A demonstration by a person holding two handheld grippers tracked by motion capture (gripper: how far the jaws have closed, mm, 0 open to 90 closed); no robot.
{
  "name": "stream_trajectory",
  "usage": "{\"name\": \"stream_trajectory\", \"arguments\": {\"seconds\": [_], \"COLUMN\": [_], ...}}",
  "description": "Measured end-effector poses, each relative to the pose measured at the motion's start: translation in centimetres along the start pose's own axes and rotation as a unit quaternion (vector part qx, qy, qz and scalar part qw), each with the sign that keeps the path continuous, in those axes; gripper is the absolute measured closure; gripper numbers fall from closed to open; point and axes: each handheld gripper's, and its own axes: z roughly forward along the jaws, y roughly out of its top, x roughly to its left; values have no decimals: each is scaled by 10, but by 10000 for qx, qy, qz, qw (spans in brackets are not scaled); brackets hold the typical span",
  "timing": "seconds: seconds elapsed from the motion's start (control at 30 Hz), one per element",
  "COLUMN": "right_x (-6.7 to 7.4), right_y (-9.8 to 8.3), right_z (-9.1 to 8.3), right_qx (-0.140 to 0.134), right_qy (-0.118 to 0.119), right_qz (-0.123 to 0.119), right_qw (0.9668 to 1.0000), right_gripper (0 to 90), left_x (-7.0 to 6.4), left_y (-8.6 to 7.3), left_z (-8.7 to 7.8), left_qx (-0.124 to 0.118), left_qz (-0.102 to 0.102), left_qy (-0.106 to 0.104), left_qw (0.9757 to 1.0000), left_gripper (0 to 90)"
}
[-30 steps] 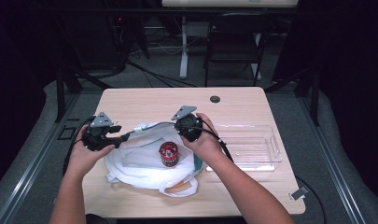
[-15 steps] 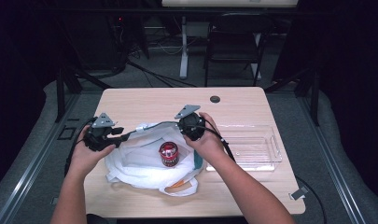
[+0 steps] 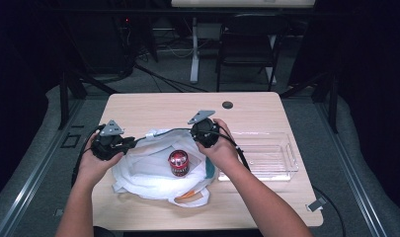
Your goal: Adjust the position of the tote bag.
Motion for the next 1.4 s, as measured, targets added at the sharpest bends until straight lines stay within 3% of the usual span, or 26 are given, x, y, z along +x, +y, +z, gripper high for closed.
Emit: {"name": "stream_trajectory", "arguments": {"seconds": [0.63, 1.4], "right_x": [-3, -6], "right_y": [-1, -4], "right_z": [10, 23], "right_qx": [125, 313], "right_qy": [-43, -74], "right_qz": [32, 84], "right_qw": [9999, 9994], "right_gripper": [856, 853], "left_x": [2, 4], "left_y": [-4, -7], "left_z": [10, 22], "left_qx": [-79, -132], "left_qz": [-100, -249], "left_qy": [161, 204], "left_qw": [9998, 9994], "left_gripper": [843, 853]}}
